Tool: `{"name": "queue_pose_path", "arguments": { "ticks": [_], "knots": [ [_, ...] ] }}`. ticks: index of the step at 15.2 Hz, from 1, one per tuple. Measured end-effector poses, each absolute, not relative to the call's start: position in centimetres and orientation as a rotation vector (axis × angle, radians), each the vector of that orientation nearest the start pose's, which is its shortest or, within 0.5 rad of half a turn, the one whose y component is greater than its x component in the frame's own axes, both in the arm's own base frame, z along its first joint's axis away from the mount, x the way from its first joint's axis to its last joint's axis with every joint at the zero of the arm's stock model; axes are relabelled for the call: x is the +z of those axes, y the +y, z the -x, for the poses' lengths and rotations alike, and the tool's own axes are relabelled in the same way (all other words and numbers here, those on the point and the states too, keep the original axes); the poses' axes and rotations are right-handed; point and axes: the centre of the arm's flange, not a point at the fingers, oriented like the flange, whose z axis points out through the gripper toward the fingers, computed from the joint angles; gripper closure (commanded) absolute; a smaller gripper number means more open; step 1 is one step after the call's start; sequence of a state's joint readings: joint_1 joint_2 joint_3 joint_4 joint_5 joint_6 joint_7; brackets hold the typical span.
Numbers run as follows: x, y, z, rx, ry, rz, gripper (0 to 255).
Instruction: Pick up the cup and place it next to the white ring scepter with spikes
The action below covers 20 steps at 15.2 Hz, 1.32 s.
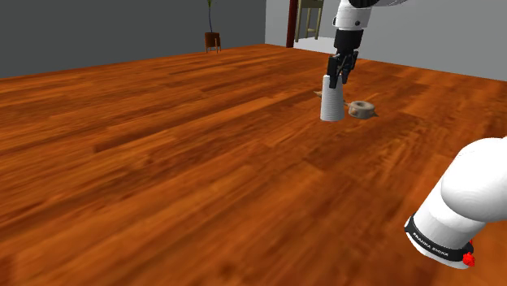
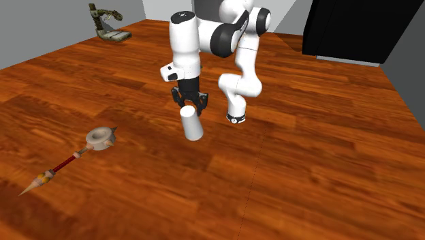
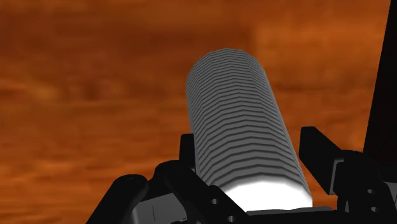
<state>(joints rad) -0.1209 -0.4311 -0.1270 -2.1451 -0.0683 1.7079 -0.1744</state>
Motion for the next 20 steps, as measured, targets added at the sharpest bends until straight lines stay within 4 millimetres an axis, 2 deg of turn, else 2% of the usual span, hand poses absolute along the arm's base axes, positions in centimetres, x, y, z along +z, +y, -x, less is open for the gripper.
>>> {"name": "queue_pose_path", "arguments": {
  "ticks": [20],
  "knots": [
    [52.6, -31.4, -57.7, 0.019, 0.084, 3.154, 255]
  ]
}}
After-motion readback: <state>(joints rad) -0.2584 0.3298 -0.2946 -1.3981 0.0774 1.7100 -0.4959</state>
